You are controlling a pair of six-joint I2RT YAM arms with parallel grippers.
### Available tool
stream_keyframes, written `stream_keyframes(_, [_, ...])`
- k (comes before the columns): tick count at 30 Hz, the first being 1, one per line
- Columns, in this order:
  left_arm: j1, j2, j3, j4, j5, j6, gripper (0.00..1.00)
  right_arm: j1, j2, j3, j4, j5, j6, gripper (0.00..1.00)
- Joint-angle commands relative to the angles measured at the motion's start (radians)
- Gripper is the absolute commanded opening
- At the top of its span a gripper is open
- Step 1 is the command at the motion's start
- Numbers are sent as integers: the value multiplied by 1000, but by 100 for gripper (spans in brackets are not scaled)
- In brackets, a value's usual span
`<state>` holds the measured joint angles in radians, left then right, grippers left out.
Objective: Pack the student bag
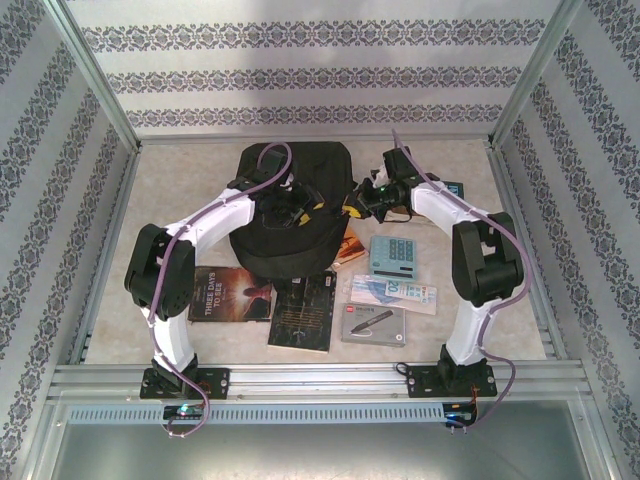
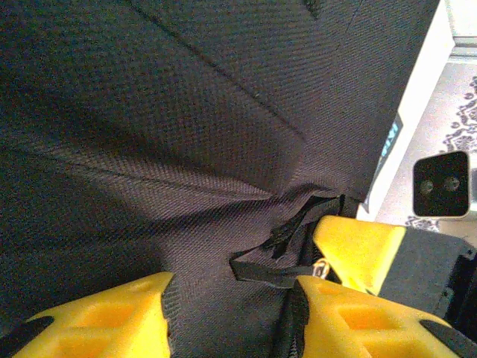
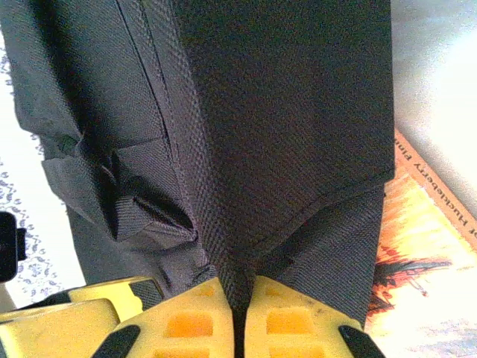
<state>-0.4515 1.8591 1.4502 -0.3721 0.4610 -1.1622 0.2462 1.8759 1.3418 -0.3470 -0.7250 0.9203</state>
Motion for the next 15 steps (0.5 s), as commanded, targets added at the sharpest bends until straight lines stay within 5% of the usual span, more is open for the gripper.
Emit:
stream_keyframes(1, [-9,9,-26,100,29,-68,45,-9,-64,-47,135,-64,85,3])
stream_keyframes(15, [-33,29,-82,201,54,-216,41,-7,-106,-133,285,-78,191,0])
